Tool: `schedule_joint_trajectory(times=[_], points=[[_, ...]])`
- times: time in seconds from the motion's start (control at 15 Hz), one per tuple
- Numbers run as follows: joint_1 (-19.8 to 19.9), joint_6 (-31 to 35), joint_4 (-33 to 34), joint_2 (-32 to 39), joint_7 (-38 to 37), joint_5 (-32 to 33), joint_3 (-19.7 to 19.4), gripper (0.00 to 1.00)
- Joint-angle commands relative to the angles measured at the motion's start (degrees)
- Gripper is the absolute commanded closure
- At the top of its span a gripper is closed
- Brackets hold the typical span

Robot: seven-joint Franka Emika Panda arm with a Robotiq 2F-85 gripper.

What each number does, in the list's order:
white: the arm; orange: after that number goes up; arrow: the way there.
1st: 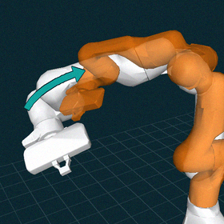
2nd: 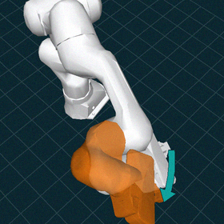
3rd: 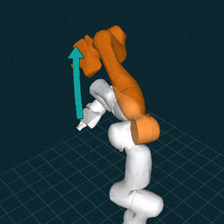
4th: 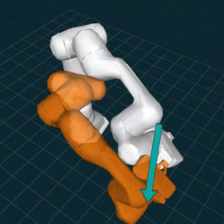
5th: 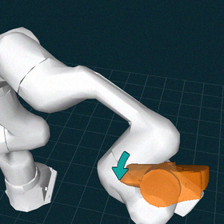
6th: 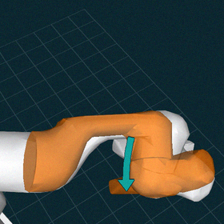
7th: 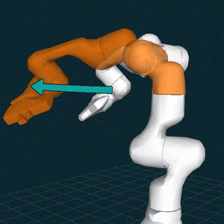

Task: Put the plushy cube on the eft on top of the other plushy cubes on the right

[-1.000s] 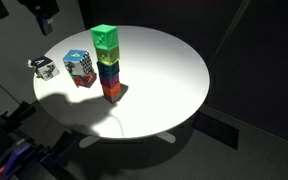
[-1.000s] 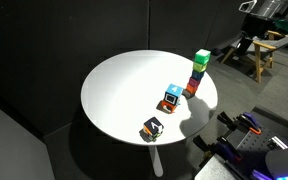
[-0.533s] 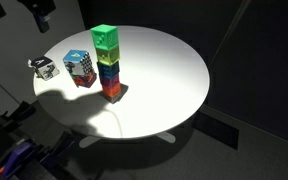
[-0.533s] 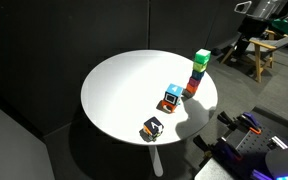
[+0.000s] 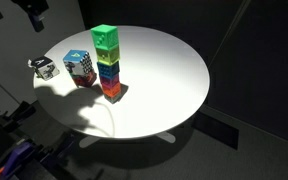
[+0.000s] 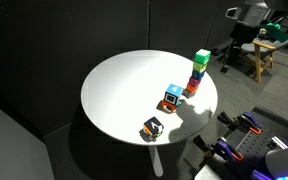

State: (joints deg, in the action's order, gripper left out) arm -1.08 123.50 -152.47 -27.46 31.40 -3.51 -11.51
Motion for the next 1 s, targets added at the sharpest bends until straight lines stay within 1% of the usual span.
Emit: schedule_joint_trajectory(times=[0.0,0.4,0.67,0.93], points=[[-0.62,4.55,-3.23,-1.48,-3.96,0.12,2.98,0.0],[-3.28,12.96,-7.77,-0.88,-10.76,0.33,8.2,0.0],[-4.51,17.44,-6.78,2.46,-18.56,0.64,12.14,0.0],[-5.15,19.8,-5.65,7.02,-26.65,0.94,16.23,0.0]])
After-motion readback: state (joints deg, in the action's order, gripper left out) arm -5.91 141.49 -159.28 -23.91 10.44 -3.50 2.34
